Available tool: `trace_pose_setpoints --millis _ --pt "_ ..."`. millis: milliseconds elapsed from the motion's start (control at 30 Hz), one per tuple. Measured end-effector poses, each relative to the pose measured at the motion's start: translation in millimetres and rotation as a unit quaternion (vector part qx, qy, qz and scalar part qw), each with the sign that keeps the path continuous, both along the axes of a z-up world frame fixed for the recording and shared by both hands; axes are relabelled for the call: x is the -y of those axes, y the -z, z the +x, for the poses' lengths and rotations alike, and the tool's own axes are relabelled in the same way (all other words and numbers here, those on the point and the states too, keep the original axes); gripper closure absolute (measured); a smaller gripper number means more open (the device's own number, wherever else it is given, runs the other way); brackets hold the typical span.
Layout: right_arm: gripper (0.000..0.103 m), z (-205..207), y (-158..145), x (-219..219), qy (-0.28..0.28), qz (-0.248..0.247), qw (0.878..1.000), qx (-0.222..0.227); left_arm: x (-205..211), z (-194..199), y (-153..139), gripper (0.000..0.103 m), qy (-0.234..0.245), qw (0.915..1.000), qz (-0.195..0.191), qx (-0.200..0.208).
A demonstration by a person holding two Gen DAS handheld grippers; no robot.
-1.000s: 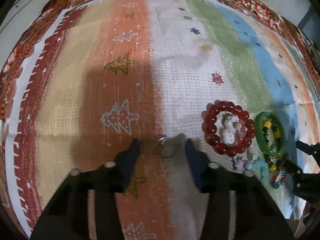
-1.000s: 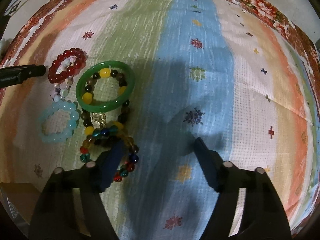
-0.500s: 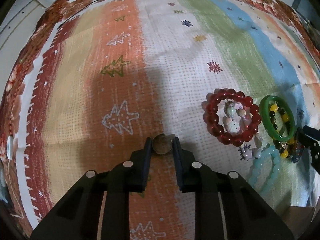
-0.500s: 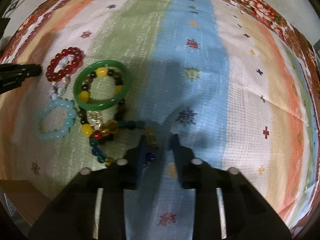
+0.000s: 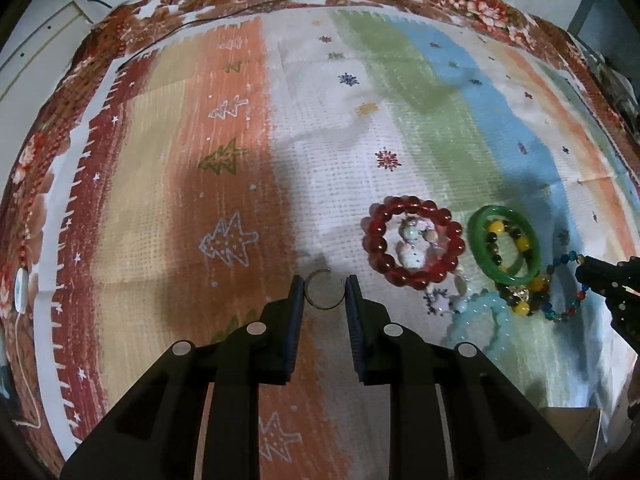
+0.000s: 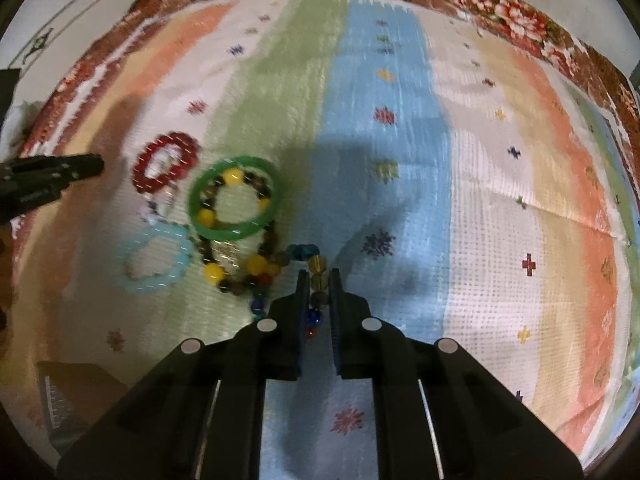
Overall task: Organize jewelry
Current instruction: 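Close left tool on the silver ring while right tool grips the multicolour bracelet, carry both to the tin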
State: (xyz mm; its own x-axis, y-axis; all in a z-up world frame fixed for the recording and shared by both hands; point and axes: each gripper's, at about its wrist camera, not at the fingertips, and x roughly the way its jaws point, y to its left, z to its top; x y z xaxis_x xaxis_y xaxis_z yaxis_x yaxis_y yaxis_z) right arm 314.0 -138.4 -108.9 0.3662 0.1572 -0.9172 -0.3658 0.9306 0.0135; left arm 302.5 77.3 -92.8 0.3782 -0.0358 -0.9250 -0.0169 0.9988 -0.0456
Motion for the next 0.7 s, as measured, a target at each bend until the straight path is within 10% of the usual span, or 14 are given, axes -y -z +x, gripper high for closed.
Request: trace_pose_setpoints --millis 700 --pt "0.092 -77.9 -82.8 -4.3 -0.038 0.097 0.992 0.077 24.5 -82.5 -66.1 0.083 0.012 0.9962 -0.051 0.070"
